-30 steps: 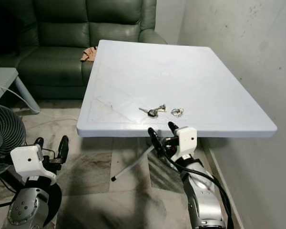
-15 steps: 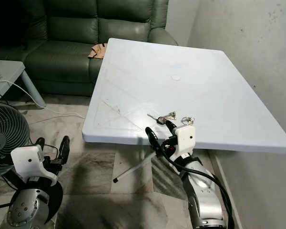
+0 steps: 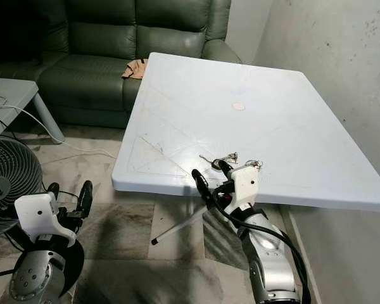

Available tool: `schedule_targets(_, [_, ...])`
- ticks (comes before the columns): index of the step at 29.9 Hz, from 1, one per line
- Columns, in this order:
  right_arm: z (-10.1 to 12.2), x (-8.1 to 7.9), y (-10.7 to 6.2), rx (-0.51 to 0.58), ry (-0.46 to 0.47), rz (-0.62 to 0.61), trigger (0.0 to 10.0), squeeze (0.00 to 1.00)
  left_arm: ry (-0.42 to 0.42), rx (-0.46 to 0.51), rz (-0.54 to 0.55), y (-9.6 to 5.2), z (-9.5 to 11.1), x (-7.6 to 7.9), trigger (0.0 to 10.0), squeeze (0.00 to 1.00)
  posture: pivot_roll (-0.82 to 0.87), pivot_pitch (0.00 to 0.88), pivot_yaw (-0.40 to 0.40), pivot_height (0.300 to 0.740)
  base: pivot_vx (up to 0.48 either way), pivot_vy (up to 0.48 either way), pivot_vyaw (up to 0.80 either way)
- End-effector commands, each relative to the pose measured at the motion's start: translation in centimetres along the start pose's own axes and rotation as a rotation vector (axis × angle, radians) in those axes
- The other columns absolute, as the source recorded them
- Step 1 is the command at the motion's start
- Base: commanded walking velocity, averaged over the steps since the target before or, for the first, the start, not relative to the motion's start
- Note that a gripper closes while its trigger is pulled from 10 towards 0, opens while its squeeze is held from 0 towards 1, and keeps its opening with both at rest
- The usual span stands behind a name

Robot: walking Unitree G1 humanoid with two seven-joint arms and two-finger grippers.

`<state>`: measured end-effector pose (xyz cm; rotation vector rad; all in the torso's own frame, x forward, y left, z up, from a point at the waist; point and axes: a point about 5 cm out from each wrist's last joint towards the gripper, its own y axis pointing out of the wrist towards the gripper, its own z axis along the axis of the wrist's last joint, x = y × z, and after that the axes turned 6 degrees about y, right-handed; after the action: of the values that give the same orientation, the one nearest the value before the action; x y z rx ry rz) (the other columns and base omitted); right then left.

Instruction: Hang keys on a hook

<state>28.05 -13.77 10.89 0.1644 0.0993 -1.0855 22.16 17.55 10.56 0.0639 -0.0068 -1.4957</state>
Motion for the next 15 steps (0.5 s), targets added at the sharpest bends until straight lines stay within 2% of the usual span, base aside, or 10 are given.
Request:
schedule_targets(1, [0.72,0.02,0.09,0.021,-0.006,0.004,10.0,0.00,-0.008,0.022,0.001,0.15,0.69,0.18,10.0,0.00,0.00,0.000,-0.079,0.740,0.274,0.000,0.00])
schedule_targets(15, [0.76,-0.12,0.25,0.023,-0.004,0.010,10.0,0.00,-0.015,0.031,0.002,0.30,0.90,0.21,10.0,0.00,0.00,0.000,-0.082,0.740,0.319,0.000,0.00])
